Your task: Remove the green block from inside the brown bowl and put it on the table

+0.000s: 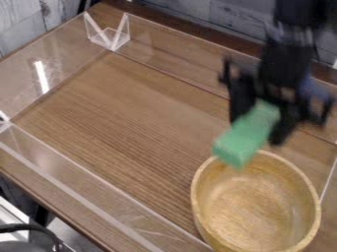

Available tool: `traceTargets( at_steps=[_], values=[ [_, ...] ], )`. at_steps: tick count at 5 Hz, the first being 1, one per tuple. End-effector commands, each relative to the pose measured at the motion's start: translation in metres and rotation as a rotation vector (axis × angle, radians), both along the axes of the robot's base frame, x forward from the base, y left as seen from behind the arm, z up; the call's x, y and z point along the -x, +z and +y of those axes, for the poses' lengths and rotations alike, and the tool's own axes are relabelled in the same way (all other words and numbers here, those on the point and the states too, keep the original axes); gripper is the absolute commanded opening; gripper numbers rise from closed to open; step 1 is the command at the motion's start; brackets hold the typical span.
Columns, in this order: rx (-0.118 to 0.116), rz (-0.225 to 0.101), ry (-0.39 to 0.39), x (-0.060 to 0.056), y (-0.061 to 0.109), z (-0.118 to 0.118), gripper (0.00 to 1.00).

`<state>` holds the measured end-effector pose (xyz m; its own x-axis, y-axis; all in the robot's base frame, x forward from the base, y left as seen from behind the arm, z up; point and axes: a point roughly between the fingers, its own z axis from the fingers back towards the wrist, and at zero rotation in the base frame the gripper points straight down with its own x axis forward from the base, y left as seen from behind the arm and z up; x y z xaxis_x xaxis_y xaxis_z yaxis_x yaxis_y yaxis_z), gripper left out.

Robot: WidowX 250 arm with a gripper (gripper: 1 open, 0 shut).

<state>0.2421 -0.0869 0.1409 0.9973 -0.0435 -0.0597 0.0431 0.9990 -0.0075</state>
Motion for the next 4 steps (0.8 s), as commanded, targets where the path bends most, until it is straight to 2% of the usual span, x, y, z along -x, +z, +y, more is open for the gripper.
traceTargets(
  at_steps=[1,2,3,4],
  values=[
    [-0.003,-0.083,0.059,-0.025,0.041,0.049,0.0],
    [-0.017,-0.101,0.114,-0.035,0.046,0.092,0.0],
    [-0.022,-0.108,0.12,-0.037,0.035,0.094,0.0],
    [-0.017,-0.112,0.112,-0.033,0.019,0.085,0.0]
  ],
)
